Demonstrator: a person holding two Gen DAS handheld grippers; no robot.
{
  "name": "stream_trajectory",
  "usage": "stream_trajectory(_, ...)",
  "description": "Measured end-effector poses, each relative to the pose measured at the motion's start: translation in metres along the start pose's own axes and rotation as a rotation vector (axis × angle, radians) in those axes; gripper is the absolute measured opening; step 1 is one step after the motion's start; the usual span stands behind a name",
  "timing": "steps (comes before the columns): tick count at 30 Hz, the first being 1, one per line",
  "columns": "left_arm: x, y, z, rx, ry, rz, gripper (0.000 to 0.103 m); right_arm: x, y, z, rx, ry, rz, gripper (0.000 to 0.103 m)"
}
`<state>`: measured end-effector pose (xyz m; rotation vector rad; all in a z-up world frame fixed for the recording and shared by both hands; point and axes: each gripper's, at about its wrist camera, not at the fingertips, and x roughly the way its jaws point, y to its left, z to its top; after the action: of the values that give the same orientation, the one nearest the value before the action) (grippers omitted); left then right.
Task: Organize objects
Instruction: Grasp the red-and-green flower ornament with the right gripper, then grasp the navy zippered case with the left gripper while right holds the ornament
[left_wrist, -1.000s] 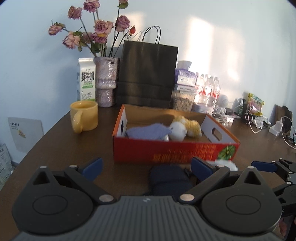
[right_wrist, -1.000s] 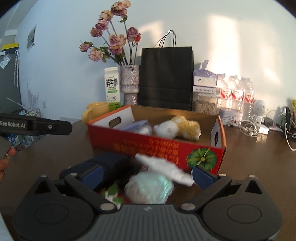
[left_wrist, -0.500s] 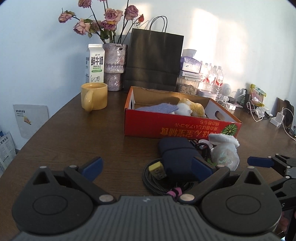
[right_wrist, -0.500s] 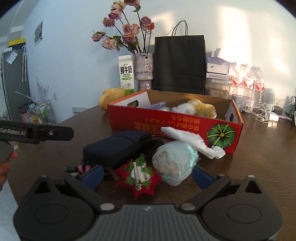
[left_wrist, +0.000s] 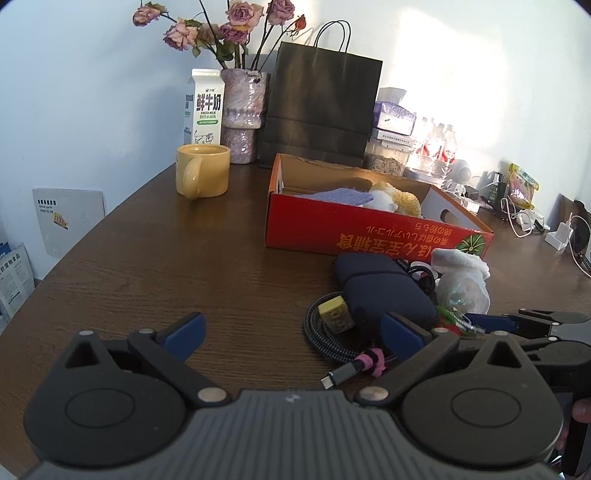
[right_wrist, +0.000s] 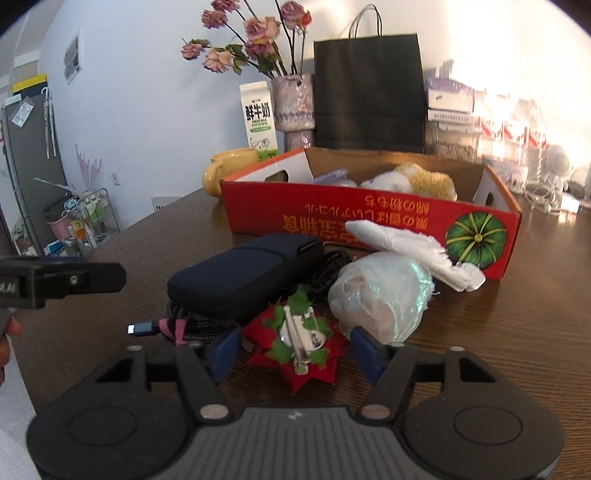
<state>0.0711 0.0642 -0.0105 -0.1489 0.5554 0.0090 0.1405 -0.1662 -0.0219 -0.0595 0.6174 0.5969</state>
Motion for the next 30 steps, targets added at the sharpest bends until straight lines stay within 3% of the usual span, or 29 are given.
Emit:
stream_trajectory(4, 0.000, 0.000, -0.001, -0.002, 0.002, -0.003, 0.103, 0.003, -0.002, -0.001, 0.014, 0.006, 0.010, 0.054)
stream_trajectory(6, 0.000, 0.000, -0.002, -0.001, 0.002, -0.003, 0.103, 0.004, -0.002, -0.002, 0.018, 0.009, 0.016, 0.044)
stream_trajectory(9, 0.000, -0.001, -0.002, -0.001, 0.004, -0.003, 0.103, 0.003, -0.003, -0.002, 0.024, 0.000, 0.023, 0.041)
stream_trajectory(20, 0.001, -0.007, 0.000, 0.008, 0.004, -0.001, 0.103, -0.017, 0.001, -0.005, -0.007, -0.063, 0.044, 0.039)
stream_trajectory(30, 0.010, -0.030, 0.009, 0.044, 0.011, -0.024, 0.103, -0.049, -0.019, 0.006, -0.001, -0.175, -0.018, 0.039)
